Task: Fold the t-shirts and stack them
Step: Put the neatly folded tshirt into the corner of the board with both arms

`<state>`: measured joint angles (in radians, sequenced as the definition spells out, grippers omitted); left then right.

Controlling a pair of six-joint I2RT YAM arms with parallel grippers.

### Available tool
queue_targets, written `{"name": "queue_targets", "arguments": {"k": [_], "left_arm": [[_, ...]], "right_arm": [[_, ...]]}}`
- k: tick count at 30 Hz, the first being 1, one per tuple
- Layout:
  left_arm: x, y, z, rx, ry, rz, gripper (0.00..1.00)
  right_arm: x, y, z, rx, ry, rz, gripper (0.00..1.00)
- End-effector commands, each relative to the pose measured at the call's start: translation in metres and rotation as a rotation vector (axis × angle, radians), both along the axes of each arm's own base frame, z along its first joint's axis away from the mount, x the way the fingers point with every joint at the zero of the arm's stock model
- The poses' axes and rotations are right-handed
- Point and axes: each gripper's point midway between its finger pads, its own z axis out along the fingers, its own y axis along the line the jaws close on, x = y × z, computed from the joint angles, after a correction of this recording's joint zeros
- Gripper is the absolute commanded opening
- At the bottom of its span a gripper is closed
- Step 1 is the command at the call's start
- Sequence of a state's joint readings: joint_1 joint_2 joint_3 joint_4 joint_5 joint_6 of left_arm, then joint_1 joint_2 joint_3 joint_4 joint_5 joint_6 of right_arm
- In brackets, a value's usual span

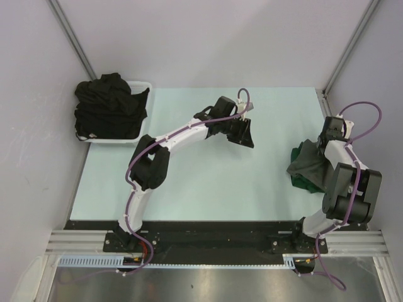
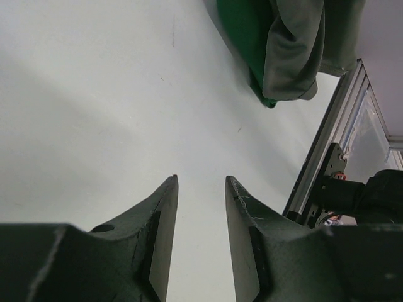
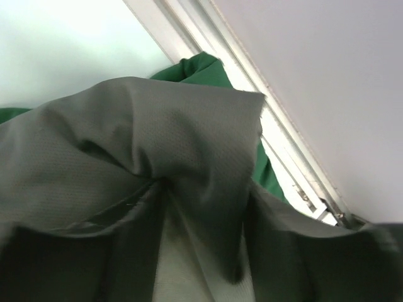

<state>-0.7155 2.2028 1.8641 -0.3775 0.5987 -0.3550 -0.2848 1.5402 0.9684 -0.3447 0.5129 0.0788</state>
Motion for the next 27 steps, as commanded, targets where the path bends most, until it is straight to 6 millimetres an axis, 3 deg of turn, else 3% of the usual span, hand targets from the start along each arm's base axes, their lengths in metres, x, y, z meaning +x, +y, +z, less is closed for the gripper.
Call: {"name": "queue_targets", "arguments": {"k": [1,6,14,16,22,24,27], "left_arm": [[-0.002,0.002,0.025,-0.049,-0.055,-0.039,0.41],[-0.004,0.002,0.022,-0.046,-0.048,-0.045,0.41],[-0.004,0.003,0.022,-0.044,-0.049,-0.043,0.42],[-0.003,0.003,0.022,-0.041,-0.054,-0.040,0.42],[-0.005,0.007,0.022,-0.032,-0.057,-0.040,0.44],[-0.004,0.008,0.023,-0.030,-0.058,-0.036,0.44],[-0.004,0.009,0.024,-0.031,-0.060,-0.035,0.44]], "right_arm": [[0.006,-0.009,0.017,-0.053,-0.021,-0.046,0.58],[0.004,-0.012,0.029,-0.107,-0.021,-0.063,0.69],[0.000,-0.019,0.061,-0.173,-0.043,-0.093,0.78],[0.003,-0.014,0.070,-0.168,-0.066,-0.091,0.99],[0.015,0.008,0.121,-0.204,-0.217,-0.019,1.00],[0.019,0.014,0.131,-0.186,-0.273,0.006,1.00],[0.027,0.021,0.127,-0.111,-0.315,0.045,1.00]]}}
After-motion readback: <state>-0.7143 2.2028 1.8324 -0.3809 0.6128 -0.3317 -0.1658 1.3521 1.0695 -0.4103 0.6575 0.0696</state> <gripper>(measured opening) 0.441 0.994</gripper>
